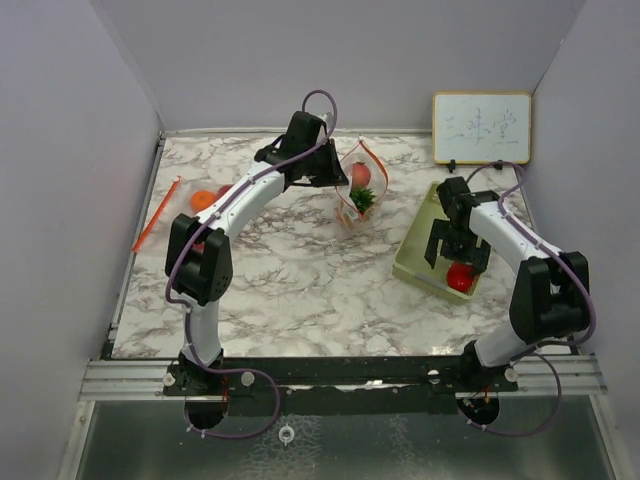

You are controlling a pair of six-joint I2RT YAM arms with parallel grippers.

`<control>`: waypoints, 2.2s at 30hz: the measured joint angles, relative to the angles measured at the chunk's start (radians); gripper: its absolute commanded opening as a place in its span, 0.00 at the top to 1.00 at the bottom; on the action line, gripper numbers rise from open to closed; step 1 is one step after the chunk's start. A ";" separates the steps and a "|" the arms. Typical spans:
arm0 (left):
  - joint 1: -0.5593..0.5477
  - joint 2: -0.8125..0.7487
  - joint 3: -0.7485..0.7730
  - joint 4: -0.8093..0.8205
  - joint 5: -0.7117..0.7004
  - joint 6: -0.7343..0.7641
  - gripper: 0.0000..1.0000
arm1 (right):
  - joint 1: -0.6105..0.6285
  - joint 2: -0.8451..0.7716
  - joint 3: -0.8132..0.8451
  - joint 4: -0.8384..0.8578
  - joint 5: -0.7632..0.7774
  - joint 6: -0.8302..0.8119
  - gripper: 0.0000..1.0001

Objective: Place the food in the zip-top bag and seal the zipper
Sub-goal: Pick up the fake fruit from the bin, then place the fake fruit in the zipper food storage bag.

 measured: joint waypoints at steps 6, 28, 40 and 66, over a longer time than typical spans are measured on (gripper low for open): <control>0.024 -0.001 -0.005 0.006 0.008 -0.001 1.00 | -0.025 0.051 -0.042 0.064 0.031 0.007 0.07; 0.025 -0.012 -0.040 0.024 0.008 0.000 1.00 | -0.028 -0.024 0.037 0.176 0.039 -0.086 0.98; 0.025 -0.012 -0.040 0.033 0.009 0.000 1.00 | 0.031 -0.177 0.366 0.418 -0.597 -0.175 0.95; 0.023 -0.045 -0.039 0.028 0.020 0.001 1.00 | 0.207 0.187 0.435 0.526 -0.594 -0.164 0.25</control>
